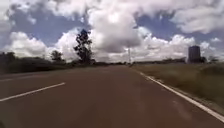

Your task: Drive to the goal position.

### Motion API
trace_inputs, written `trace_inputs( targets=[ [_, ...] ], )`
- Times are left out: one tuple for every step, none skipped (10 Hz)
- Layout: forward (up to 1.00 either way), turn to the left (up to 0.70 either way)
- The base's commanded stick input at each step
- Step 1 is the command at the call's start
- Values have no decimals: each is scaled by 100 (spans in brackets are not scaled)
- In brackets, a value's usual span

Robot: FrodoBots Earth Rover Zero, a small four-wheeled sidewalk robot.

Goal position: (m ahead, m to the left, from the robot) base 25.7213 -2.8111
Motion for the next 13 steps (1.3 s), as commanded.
trace_inputs(
  targets=[
    [100,0],
    [100,0],
    [100,0],
    [100,0],
    [100,0],
    [100,-33],
    [100,-37],
    [100,-31],
    [100,-10],
    [100,0],
    [100,0],
    [100,0],
    [100,0]
  ],
)
